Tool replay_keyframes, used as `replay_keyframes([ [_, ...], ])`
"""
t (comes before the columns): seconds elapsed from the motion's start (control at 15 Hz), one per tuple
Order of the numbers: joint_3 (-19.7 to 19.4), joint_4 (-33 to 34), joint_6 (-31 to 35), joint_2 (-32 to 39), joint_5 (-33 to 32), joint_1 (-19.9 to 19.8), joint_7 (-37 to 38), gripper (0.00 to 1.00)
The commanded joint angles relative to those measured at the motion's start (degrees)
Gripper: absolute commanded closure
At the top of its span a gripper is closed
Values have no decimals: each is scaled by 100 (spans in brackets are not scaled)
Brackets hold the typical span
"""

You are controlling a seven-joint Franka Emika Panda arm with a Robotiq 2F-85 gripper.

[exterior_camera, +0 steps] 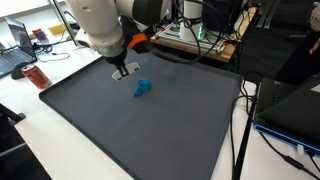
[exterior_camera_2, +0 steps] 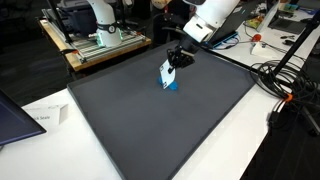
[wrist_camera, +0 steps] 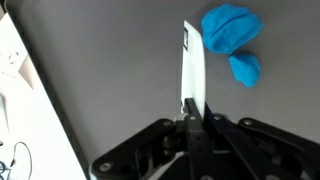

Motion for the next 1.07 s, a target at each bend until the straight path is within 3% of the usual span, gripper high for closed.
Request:
replay_keyframes([
  [0.0, -14, 14, -19, 92, -140, 40, 161, 96],
  [0.53, -80, 62, -23, 229, -293, 123, 364, 99],
  [1.0, -206, 987, -1750, 719, -485, 282, 768, 99],
])
